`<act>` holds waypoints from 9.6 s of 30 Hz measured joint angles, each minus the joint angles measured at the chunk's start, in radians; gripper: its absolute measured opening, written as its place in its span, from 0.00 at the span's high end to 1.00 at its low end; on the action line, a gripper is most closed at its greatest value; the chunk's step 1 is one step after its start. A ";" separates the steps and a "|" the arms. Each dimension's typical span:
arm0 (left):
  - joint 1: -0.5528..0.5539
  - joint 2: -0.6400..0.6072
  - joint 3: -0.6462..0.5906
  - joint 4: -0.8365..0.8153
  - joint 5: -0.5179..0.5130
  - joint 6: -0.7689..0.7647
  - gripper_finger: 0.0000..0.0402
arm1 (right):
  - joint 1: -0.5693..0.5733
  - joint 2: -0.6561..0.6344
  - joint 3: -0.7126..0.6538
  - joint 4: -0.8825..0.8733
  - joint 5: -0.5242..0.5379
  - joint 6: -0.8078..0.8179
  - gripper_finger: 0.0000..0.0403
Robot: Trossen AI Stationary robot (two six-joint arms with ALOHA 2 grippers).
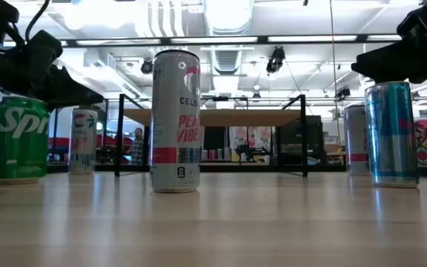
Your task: Place canned beverage on shelf
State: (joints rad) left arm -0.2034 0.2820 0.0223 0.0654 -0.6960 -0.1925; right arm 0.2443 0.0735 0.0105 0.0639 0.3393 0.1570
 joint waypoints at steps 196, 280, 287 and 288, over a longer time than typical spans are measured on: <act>-0.011 0.952 0.967 -1.369 0.521 -0.929 0.02 | -0.343 0.700 0.449 0.107 0.365 -0.217 0.18; 0.113 1.248 1.716 -1.627 0.341 -0.420 0.24 | -0.343 0.828 0.497 0.045 0.357 -0.097 0.18; 0.289 1.349 1.925 -1.637 0.323 -0.186 0.25 | -0.343 0.828 0.497 -0.013 0.322 -0.086 0.18; 0.312 1.361 1.948 -1.637 0.322 -0.151 0.25 | -0.343 0.828 0.497 -0.017 0.322 -0.085 0.18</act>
State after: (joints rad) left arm 0.1089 1.6428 1.9707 -1.5715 -0.3737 -0.3438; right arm -0.0986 0.9012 0.5076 0.0466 0.6613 0.0715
